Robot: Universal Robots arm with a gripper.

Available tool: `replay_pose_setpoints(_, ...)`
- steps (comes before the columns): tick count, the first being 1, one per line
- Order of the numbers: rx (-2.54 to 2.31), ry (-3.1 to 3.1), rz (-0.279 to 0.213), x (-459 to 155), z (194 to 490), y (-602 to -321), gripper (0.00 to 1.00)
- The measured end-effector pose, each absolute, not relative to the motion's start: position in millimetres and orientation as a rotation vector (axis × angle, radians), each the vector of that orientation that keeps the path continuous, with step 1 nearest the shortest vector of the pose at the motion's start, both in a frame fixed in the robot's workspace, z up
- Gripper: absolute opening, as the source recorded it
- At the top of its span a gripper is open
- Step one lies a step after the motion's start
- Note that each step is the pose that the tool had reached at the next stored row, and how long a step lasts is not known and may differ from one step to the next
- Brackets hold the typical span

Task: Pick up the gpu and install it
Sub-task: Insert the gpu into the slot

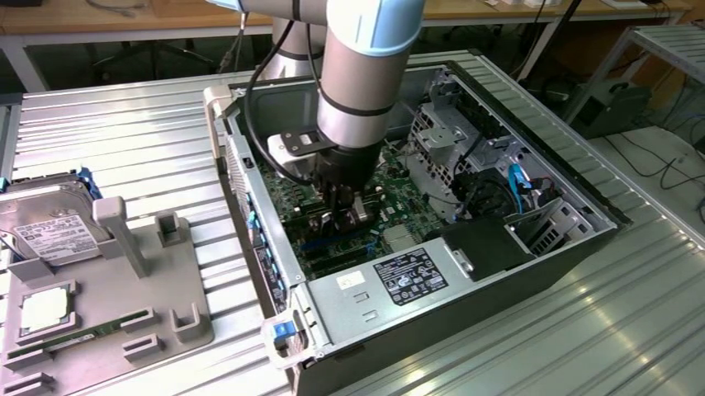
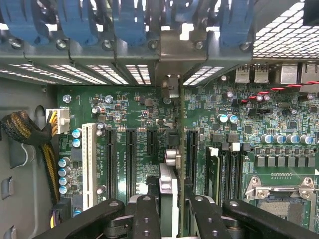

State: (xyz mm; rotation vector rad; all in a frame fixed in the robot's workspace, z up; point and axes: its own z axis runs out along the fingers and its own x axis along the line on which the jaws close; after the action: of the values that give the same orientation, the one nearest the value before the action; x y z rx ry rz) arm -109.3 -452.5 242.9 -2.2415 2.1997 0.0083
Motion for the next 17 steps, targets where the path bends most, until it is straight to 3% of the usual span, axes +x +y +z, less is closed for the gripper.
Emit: replay_pose_setpoints(17, -2.241, 2.199, 0.01, -109.3, 242.7, -453.5, 0.28)
